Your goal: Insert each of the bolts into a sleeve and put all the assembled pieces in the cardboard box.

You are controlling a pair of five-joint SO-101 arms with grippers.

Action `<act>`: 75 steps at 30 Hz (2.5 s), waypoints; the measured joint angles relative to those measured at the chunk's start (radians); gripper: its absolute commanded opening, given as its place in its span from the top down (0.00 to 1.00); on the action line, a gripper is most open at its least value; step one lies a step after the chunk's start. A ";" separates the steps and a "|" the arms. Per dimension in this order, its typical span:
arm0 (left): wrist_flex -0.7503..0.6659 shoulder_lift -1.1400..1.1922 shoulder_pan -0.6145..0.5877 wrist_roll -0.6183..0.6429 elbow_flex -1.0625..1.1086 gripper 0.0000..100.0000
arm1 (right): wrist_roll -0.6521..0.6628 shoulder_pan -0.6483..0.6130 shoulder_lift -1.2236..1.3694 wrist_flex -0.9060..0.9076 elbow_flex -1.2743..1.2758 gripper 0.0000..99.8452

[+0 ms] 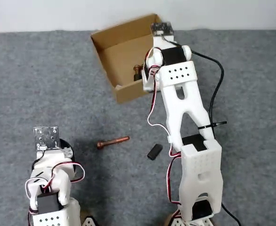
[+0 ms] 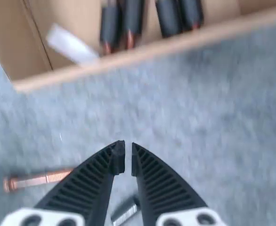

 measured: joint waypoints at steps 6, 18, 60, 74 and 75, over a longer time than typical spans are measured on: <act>0.000 0.000 -0.002 0.000 0.000 1.00 | 0.000 -0.002 -0.092 0.014 0.000 0.99; 0.000 0.000 -0.002 0.000 0.000 1.00 | -0.157 -0.046 -0.551 0.014 0.459 0.99; 0.000 0.000 -0.002 0.000 0.000 1.00 | -0.546 -0.273 -0.562 -0.333 1.151 0.73; 0.000 0.000 -0.002 0.000 0.000 1.00 | -0.546 -0.187 -0.344 -0.594 1.255 0.75; 0.000 0.000 -0.002 0.000 0.000 1.00 | -0.546 -0.178 -0.322 -0.582 1.231 0.78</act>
